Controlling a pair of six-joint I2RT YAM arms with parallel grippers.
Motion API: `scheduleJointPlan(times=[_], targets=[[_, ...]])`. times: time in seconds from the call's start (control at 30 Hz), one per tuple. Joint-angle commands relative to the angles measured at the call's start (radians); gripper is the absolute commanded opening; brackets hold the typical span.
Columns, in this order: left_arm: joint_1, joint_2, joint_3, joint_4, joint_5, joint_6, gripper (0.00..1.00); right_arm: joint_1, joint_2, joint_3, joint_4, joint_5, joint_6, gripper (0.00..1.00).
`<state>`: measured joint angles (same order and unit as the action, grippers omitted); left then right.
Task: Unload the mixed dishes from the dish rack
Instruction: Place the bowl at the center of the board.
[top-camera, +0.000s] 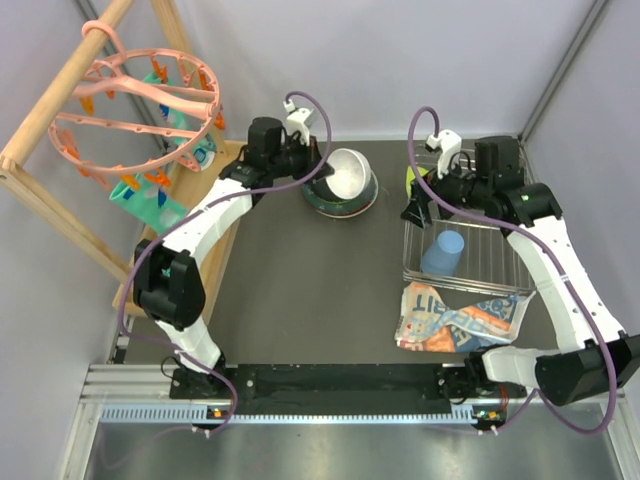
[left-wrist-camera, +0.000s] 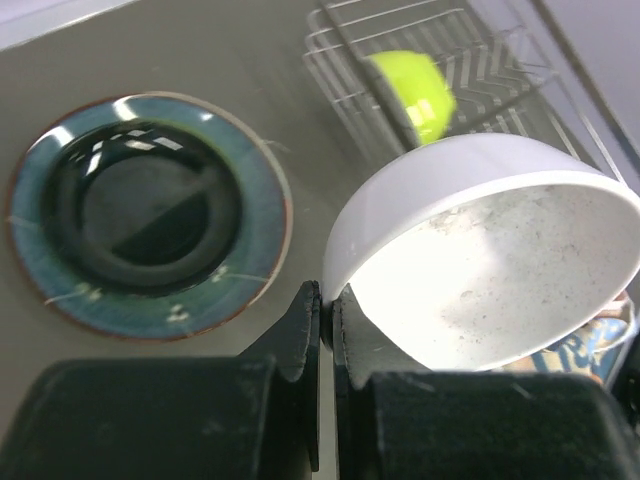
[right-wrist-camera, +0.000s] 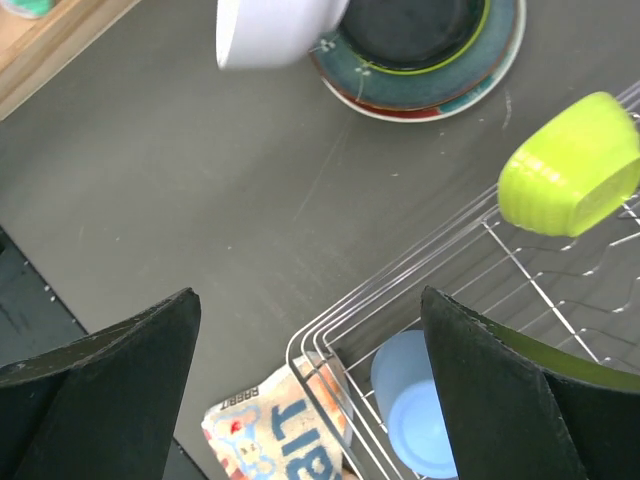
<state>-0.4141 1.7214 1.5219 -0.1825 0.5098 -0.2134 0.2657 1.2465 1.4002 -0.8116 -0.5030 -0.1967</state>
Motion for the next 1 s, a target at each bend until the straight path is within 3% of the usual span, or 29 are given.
scheduleJointPlan(times=[0.0, 0.17, 0.5, 0.97], targets=[[0.046, 0.027, 0.084, -0.055, -0.024, 0.022, 0.0, 0.006, -0.042, -0.009, 0.04, 0.07, 0.01, 0.9], [0.107, 0.07, 0.133, -0.178, -0.048, 0.118, 0.0, 0.006, -0.05, -0.014, 0.04, 0.09, 0.003, 0.91], [0.097, 0.193, 0.303, -0.546, -0.08, 0.382, 0.0, 0.006, -0.041, -0.004, 0.031, 0.164, -0.013, 0.91], [-0.12, 0.411, 0.495, -0.888, -0.189, 0.542, 0.0, 0.006, -0.047, -0.023, 0.026, 0.161, -0.021, 0.92]])
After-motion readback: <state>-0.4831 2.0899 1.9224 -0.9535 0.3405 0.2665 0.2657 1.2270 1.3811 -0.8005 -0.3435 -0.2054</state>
